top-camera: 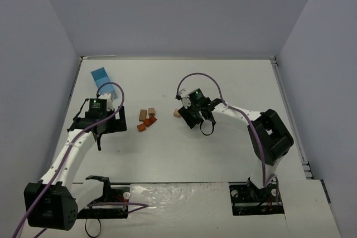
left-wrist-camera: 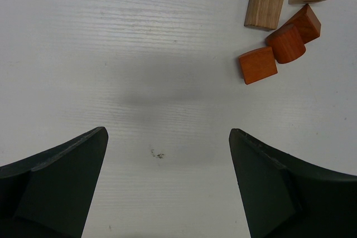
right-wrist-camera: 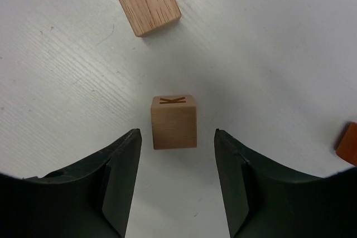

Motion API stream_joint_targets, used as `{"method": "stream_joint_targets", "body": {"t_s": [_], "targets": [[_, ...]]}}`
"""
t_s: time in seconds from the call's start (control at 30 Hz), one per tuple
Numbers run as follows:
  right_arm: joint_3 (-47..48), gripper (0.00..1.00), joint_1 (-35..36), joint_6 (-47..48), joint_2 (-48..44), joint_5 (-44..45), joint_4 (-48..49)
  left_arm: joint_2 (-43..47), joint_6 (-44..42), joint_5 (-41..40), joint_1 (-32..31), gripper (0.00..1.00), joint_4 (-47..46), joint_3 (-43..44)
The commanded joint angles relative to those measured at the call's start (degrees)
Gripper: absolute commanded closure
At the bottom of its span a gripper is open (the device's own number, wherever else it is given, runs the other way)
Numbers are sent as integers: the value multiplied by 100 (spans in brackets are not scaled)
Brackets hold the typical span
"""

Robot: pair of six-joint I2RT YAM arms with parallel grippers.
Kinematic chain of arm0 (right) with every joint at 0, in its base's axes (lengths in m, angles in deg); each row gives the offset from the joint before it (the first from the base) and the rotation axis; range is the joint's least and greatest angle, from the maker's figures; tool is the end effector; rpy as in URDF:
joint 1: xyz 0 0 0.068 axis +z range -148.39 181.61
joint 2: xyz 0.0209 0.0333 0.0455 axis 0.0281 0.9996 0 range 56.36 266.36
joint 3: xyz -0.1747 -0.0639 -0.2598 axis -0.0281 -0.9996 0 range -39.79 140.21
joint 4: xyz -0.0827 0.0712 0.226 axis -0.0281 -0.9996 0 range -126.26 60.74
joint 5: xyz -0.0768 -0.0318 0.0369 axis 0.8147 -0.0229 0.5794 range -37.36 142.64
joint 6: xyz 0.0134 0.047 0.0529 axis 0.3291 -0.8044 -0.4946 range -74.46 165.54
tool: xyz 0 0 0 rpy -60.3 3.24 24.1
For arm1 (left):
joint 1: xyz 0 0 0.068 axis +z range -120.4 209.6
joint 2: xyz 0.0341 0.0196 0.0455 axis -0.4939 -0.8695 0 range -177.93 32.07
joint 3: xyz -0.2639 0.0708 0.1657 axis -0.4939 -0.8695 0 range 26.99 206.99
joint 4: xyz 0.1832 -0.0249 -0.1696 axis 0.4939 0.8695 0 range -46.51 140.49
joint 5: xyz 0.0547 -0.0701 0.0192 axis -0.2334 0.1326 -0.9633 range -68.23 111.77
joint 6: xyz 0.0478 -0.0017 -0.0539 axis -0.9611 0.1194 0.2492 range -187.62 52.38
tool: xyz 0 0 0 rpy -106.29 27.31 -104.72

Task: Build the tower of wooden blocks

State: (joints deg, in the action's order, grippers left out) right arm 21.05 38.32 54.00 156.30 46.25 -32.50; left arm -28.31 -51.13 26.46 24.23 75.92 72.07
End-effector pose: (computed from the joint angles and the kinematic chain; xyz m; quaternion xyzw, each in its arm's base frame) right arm 0.3099 0.2393 0.2302 -0.3716 0.8346 0.1479 0.3788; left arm 0.1954 -0.0232 0.2823 -0.0756 0.9290 -0.1058 0.3465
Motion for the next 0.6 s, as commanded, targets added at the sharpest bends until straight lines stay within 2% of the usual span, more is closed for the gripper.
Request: {"method": "stream_joint_targets", "body": {"t_s": [0.0, 0.13, 0.27, 0.43, 0.57], "targets": [[341, 50, -36, -47, 145, -3, -93, 44, -89, -12, -8, 12, -232, 97], [456, 57, -41, -14, 272, -27, -128, 53, -93, -3, -7, 12, -237, 106], [575, 70, -41, 50, 301, -50, -144, 67, -93, -12, -3, 12, -228, 97], [779, 92, -35, 352, 395, -132, -230, 88, -102, -12, -8, 12, -237, 106], [986, 100, -33, 633, 582, -161, -323, 88, -102, -12, -8, 12, -245, 106]]}}
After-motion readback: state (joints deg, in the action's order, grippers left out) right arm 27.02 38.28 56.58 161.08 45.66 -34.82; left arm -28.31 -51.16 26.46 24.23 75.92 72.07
